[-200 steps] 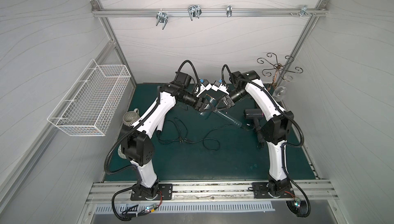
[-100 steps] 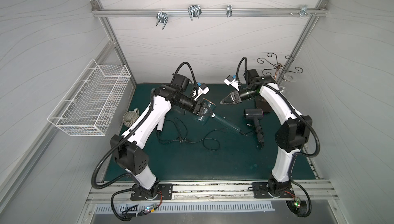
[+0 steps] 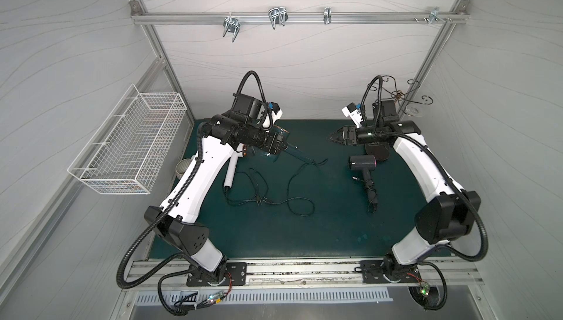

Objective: Wrap the cord around the hair dryer
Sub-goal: Pick up the hair dryer from the center of the board, then wrap the power cord around the hair dryer.

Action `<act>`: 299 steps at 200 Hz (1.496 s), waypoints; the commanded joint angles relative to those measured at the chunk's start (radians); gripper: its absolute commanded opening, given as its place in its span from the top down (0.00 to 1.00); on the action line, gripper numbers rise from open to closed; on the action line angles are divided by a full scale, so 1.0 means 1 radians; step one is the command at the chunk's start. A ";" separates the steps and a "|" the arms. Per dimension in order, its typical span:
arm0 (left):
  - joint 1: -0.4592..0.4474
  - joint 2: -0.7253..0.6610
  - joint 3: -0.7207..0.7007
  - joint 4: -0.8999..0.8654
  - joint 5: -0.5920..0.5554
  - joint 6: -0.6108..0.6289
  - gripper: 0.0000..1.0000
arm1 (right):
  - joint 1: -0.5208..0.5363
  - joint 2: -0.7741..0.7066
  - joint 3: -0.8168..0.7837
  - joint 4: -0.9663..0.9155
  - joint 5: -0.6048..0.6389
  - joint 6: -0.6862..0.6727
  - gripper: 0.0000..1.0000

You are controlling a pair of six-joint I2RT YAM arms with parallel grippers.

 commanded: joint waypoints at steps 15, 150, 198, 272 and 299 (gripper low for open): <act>0.035 -0.058 0.077 0.112 -0.116 -0.036 1.00 | 0.042 -0.067 -0.112 -0.035 0.052 0.000 0.01; 0.146 -0.046 0.112 0.206 -0.003 -0.141 1.00 | 0.644 -0.044 -0.591 0.296 0.671 0.007 0.08; 0.165 -0.044 0.110 0.213 0.015 -0.156 1.00 | 0.734 0.076 -0.511 0.274 0.711 -0.137 0.16; 0.189 -0.064 0.100 0.220 0.033 -0.166 1.00 | 0.768 0.210 -0.500 0.245 0.804 -0.224 0.27; 0.189 -0.070 0.097 0.222 0.033 -0.166 1.00 | 0.767 0.218 -0.519 0.232 0.842 -0.224 0.46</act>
